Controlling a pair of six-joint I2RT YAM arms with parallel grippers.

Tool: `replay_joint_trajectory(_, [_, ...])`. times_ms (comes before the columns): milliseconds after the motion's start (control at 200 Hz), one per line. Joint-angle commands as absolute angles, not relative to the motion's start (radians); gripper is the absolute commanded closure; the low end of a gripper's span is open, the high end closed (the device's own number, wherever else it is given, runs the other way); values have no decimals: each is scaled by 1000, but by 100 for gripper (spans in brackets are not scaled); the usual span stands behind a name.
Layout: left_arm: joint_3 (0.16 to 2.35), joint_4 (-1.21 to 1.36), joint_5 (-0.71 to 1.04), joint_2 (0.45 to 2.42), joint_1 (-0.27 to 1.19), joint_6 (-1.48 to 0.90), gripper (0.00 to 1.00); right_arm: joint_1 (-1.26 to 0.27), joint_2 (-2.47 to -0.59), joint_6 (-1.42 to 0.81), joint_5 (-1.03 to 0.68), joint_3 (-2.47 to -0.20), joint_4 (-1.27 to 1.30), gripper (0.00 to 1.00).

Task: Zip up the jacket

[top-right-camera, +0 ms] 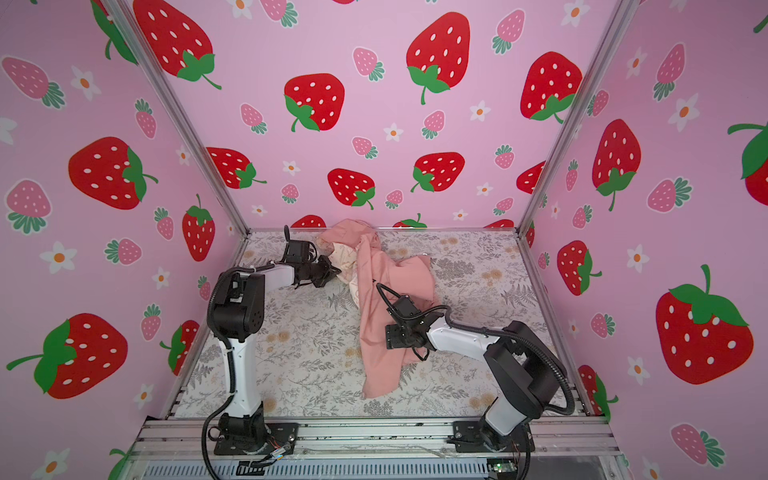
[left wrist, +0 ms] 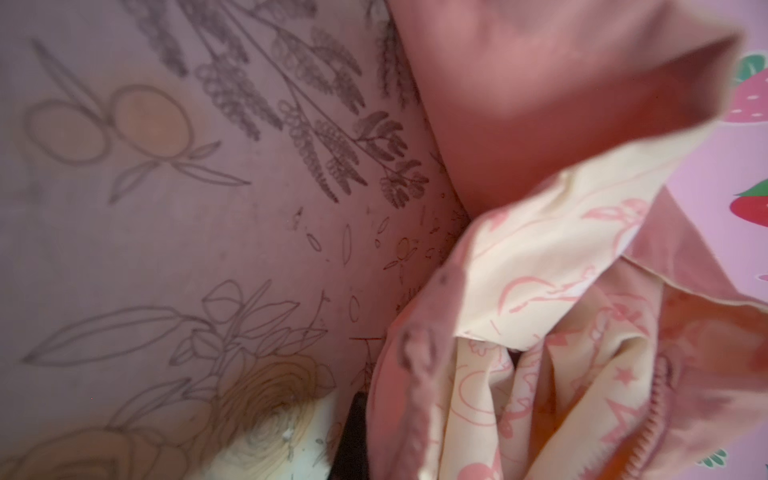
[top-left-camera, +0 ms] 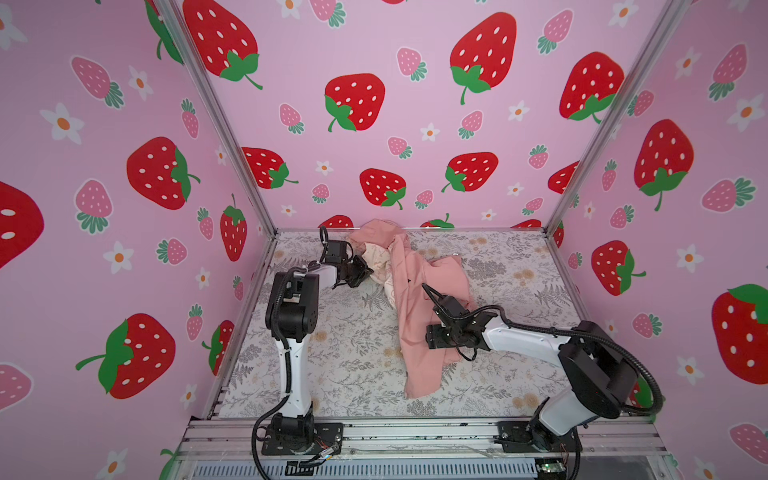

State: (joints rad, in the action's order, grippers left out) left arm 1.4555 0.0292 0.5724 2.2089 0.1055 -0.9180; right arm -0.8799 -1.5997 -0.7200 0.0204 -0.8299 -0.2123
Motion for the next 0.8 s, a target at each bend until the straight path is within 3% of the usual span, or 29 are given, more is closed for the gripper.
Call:
replay_joint_trajectory(0, [1455,56,606,2137,104,-917,100,-863,-1583,-730,-43,-816,-121,65])
replay_joint_trajectory(95, [1453,0,599,2071,104,-888,100,-826,-1520,-724,-35,-805,-135,100])
replay_joint_trajectory(390, [1527,-292,519,1869,94,-749,100,-646,-1255,-634,58,-819,-313,100])
replay_joint_trajectory(795, [1850,-757,423,1664,44,-541,100,-516,-1149,-546,97,-977,-491,100])
